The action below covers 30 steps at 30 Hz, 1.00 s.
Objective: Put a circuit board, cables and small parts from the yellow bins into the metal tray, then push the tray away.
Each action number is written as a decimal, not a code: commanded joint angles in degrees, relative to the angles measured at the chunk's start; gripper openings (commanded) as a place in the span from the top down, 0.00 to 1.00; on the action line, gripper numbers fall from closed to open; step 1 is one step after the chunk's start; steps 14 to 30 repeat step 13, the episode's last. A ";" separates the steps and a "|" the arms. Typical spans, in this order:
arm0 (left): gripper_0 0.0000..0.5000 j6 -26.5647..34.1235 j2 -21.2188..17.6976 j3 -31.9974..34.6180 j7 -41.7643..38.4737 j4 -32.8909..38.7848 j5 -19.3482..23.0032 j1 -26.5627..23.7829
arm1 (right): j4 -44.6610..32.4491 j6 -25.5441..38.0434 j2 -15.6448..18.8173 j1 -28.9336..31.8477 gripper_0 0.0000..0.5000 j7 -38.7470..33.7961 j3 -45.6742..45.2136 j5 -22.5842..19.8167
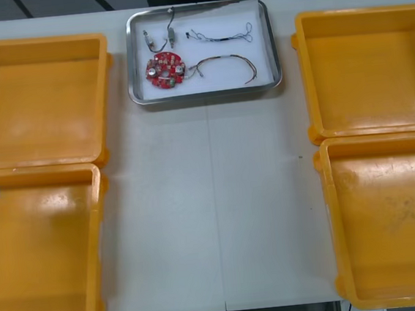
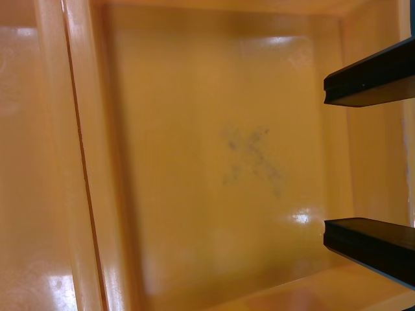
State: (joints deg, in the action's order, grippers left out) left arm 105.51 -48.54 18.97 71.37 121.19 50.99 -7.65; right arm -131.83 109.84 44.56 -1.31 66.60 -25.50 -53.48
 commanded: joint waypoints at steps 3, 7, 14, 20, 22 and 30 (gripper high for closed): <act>0.00 -0.48 -2.53 1.60 4.56 1.59 0.42 1.06 | -0.71 0.16 2.29 -1.07 0.01 3.45 -0.17 -0.40; 0.00 -0.48 -2.53 1.60 4.56 1.59 0.42 1.06 | -0.71 0.16 2.29 -1.07 0.01 3.45 -0.17 -0.40; 0.00 -0.48 -2.53 1.60 4.56 1.59 0.42 1.06 | -0.71 0.16 2.29 -1.07 0.01 3.45 -0.17 -0.40; 0.00 -0.48 -2.53 1.60 4.56 1.59 0.42 1.06 | -0.71 0.16 2.29 -1.07 0.01 3.45 -0.17 -0.40; 0.00 -0.48 -2.53 1.60 4.56 1.59 0.42 1.06 | -0.71 0.16 2.29 -1.07 0.01 3.45 -0.17 -0.40; 0.00 -0.48 -2.53 1.60 4.56 1.59 0.42 1.06 | -0.71 0.16 2.29 -1.07 0.01 3.45 -0.17 -0.40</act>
